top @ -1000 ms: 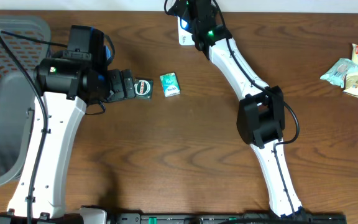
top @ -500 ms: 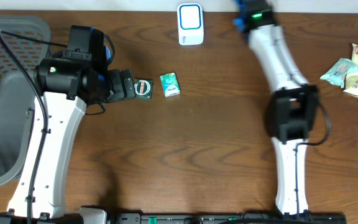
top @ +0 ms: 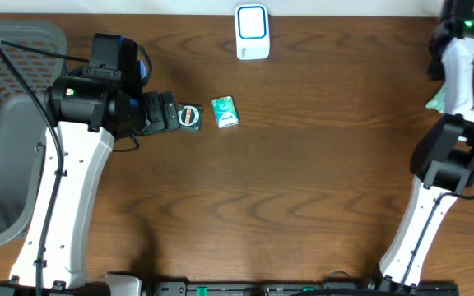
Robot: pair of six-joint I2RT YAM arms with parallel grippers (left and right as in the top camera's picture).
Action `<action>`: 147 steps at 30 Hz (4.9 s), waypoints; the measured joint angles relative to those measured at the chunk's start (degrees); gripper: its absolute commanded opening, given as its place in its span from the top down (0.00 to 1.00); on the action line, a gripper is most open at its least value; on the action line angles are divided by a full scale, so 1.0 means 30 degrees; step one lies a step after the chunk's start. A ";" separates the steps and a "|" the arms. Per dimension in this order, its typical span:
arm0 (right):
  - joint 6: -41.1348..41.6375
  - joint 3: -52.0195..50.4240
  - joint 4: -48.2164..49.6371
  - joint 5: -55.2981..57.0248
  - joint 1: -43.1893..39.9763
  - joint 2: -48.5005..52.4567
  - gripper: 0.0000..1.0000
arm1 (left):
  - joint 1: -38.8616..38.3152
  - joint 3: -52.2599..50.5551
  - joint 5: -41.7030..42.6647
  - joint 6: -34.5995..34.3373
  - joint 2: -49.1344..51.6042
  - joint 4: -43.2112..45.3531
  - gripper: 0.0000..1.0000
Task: Scan the item barcode
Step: 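Carry the orange tissue pack to the right edge and release it, then move the right gripper to the green tissue pack and grasp it, then lift the green tissue pack up in front of the white scanner, then carry the green tissue pack to the right edge and release it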
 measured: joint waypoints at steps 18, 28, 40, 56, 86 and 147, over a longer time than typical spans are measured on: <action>0.0976 0.0000 0.0277 -1.1074 0.2594 -0.0597 0.01 | 0.0000 0.0000 0.0000 0.0000 0.0000 0.0000 0.02; 0.0896 -0.0022 -0.0233 -2.0291 0.6258 -0.1042 0.10 | 0.0000 0.0000 0.0000 0.0000 0.0000 0.0000 0.02; 0.0459 -0.2783 0.2550 -2.0225 1.2772 -0.1042 0.22 | 0.0000 0.0000 0.0000 0.0000 0.0000 0.0000 0.02; 0.2849 -0.8029 0.8196 -1.9569 1.4098 -0.1239 0.65 | 0.0000 0.0000 0.0000 0.0000 0.0000 0.0000 0.02; -0.0860 -0.9092 0.7344 -3.6253 0.7184 -0.5071 0.99 | 0.0000 0.0000 0.0000 0.0000 0.0000 0.0000 0.02; -1.4972 -0.6295 2.1522 -0.2222 1.3617 -0.0758 0.99 | 0.0000 0.0000 0.0000 0.0000 0.0000 0.0000 0.02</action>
